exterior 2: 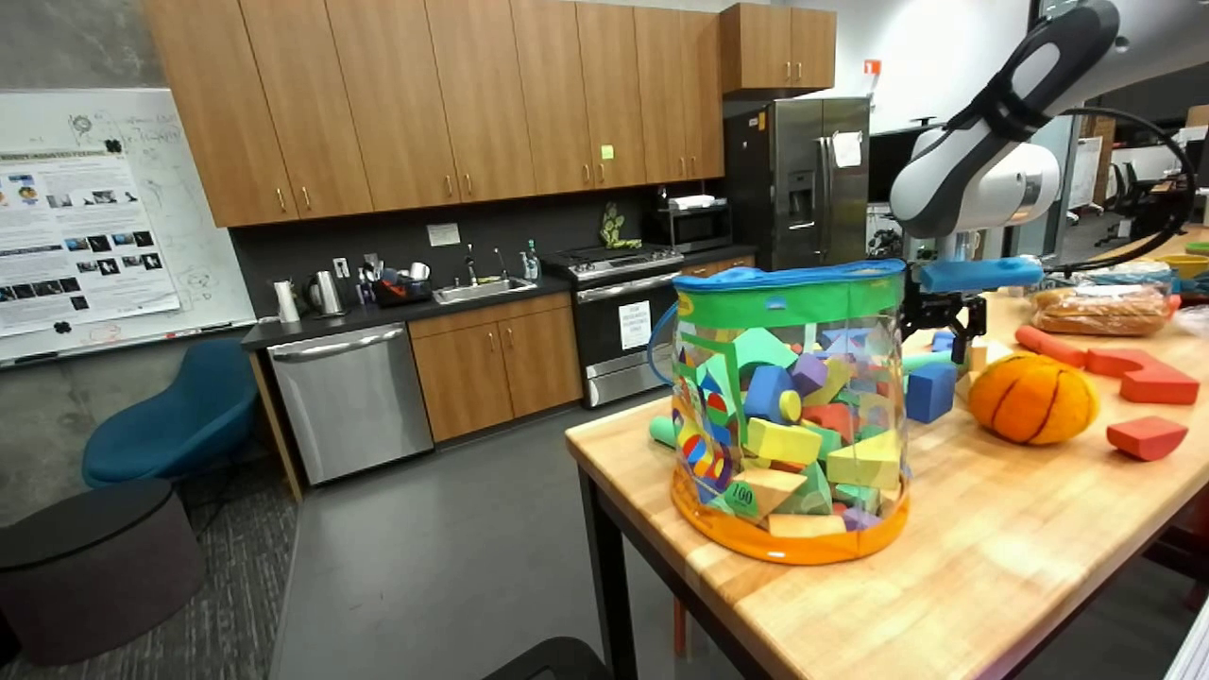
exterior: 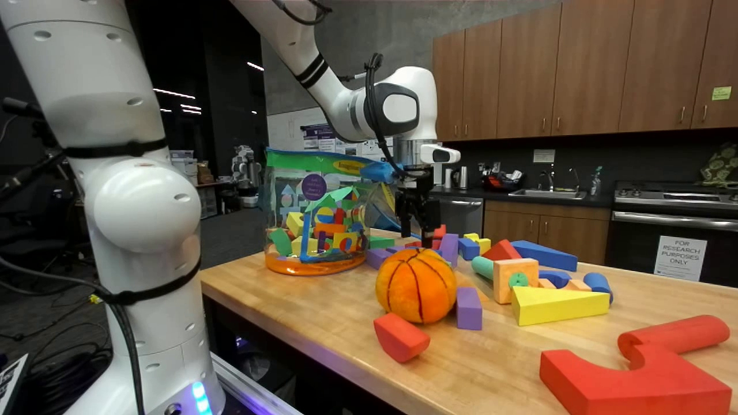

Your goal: Take the green cylinder out of the bag and put the blue block in the bag.

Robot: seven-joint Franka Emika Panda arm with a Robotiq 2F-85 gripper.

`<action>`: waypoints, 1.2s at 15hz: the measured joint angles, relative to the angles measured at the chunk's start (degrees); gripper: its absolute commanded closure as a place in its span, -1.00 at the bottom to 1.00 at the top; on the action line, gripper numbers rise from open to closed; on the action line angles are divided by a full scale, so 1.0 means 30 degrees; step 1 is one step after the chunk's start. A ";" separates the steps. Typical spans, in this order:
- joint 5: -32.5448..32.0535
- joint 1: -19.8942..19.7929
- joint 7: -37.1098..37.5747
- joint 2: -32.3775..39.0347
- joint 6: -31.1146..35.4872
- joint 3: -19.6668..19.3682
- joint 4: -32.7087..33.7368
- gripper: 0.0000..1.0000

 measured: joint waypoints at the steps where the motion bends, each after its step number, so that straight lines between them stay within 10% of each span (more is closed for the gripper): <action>1: 0.0071 0.0001 0.0409 0.0165 0.0004 0.0002 -0.0046 -1.00; 17: 0.0450 -0.0651 1.0164 0.0548 0.2037 0.0012 -0.0687 -1.00; 18: 0.0450 -0.0655 1.0389 0.0548 0.2185 0.0014 -0.0687 -0.50</action>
